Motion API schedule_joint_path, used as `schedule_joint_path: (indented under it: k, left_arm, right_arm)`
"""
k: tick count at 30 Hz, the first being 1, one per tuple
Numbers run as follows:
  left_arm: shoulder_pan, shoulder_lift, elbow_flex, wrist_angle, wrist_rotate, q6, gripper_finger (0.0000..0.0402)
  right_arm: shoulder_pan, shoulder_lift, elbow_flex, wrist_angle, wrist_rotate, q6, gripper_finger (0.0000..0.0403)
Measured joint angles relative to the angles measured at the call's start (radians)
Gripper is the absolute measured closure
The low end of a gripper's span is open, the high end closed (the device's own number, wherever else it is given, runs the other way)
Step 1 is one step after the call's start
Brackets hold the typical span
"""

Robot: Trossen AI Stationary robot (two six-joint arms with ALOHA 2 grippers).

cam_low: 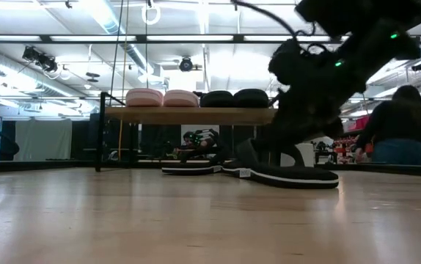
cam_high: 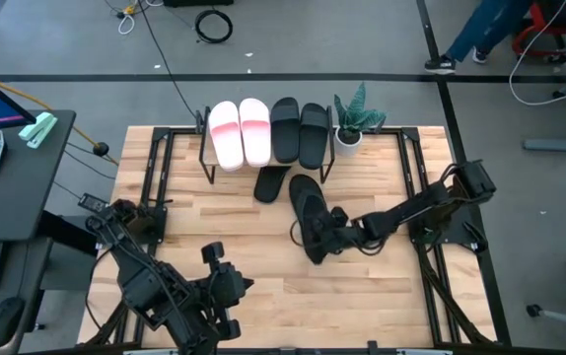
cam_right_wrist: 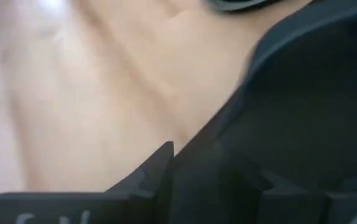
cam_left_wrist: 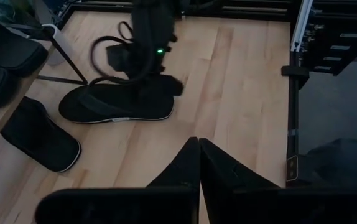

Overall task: Pick and place slides into the shelf
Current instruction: Put the black slipper under the shelf

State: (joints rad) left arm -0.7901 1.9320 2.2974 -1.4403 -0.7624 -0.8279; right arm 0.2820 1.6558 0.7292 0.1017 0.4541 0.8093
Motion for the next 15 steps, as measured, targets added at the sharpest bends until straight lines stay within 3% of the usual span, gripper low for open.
schedule_joint_path:
  k: [7, 15]
  left_arm:
    - [-0.018, 0.000, 0.000, 0.002, 0.000, -0.073, 0.0384]
    - [-0.033, 0.000, 0.000, 0.002, 0.000, -0.077, 0.0388]
  right_arm:
    - [0.110, 0.000, 0.000, -0.002, -0.012, 0.008, 0.0309]
    - [0.121, 0.042, 0.000, -0.094, -0.006, 0.067, 0.0394]
